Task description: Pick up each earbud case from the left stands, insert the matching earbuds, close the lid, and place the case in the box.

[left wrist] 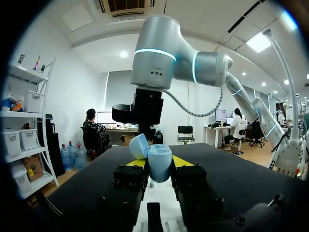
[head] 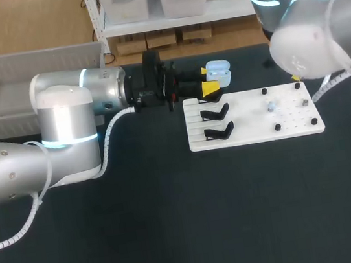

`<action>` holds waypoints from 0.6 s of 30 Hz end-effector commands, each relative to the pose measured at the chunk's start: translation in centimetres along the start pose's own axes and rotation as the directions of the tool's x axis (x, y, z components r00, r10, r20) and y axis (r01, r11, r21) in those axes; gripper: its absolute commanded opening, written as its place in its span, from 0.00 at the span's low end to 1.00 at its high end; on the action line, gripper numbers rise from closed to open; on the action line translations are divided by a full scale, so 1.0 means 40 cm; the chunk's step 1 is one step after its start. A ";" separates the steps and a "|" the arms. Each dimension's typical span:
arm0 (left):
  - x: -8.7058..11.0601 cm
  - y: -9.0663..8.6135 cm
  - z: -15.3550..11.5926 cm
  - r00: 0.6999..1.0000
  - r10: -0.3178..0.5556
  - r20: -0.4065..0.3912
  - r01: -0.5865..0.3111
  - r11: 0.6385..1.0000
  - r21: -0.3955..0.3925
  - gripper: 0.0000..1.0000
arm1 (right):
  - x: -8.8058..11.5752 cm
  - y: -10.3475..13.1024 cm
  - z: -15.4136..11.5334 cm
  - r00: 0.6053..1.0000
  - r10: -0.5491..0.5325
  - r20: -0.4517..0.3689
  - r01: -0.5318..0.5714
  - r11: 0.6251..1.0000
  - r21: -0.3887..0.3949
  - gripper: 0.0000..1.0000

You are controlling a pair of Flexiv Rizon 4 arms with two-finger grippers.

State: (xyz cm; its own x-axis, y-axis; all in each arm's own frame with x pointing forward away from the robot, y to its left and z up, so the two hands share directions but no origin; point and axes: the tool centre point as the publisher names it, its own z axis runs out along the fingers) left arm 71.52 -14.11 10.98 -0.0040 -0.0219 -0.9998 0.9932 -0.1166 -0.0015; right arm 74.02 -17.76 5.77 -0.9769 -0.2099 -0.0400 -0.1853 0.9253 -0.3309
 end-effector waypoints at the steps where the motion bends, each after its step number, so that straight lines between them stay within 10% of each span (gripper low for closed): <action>1: 0.008 0.002 0.000 1.000 -0.001 0.006 0.001 1.000 0.002 0.00 | 0.020 0.005 -0.080 0.999 0.010 -0.037 -0.011 1.000 -0.017 0.00; 18: 0.008 0.002 0.000 1.000 -0.001 0.006 0.001 1.000 0.002 0.00 | 0.041 0.051 -0.201 0.987 0.149 -0.054 -0.152 0.986 -0.065 0.00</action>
State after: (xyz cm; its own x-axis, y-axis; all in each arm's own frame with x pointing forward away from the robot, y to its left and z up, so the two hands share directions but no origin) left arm 71.52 -14.11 10.98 -0.0040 -0.0219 -0.9998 0.9932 -0.1166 -0.0015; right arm 71.62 -13.42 12.65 -0.9984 -0.0507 -0.0260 -0.0421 0.9639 -0.2629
